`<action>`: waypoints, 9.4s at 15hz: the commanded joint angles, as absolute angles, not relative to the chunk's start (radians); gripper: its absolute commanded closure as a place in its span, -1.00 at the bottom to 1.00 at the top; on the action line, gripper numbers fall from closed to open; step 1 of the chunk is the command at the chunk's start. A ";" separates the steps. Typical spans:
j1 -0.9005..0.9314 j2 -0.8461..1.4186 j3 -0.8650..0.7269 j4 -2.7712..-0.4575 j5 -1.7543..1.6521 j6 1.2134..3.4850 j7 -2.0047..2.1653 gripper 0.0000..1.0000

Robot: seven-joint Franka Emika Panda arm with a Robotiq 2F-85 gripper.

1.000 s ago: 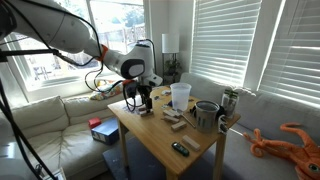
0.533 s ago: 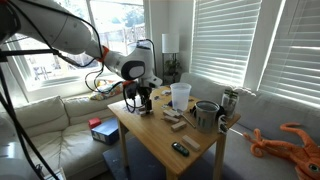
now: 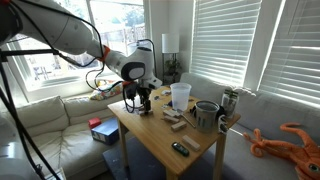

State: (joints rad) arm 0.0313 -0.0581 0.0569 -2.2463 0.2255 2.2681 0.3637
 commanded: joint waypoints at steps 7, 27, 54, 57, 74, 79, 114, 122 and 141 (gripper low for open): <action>0.035 -0.057 0.053 -2.237 0.257 2.265 0.337 -1.00; -0.146 -0.277 -0.085 -2.393 -0.099 2.238 0.202 -1.00; -0.142 0.004 -0.138 -2.170 0.009 2.305 -0.032 -0.42; -0.138 0.014 -0.132 -2.160 0.040 2.299 -0.054 0.13; -0.096 -0.132 -0.047 -2.121 0.072 1.943 0.532 0.86; -0.040 -0.112 -0.005 -2.114 0.029 2.004 0.356 0.86; 0.082 -0.138 0.028 -2.208 0.024 2.112 -0.841 0.86; 0.094 -0.137 0.046 -2.245 0.023 2.182 -0.894 0.86; 0.098 -0.121 0.054 -2.267 0.012 2.220 -0.935 0.86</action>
State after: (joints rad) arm 0.0927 -0.1165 0.0560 -2.2451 0.0239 2.1950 -0.9264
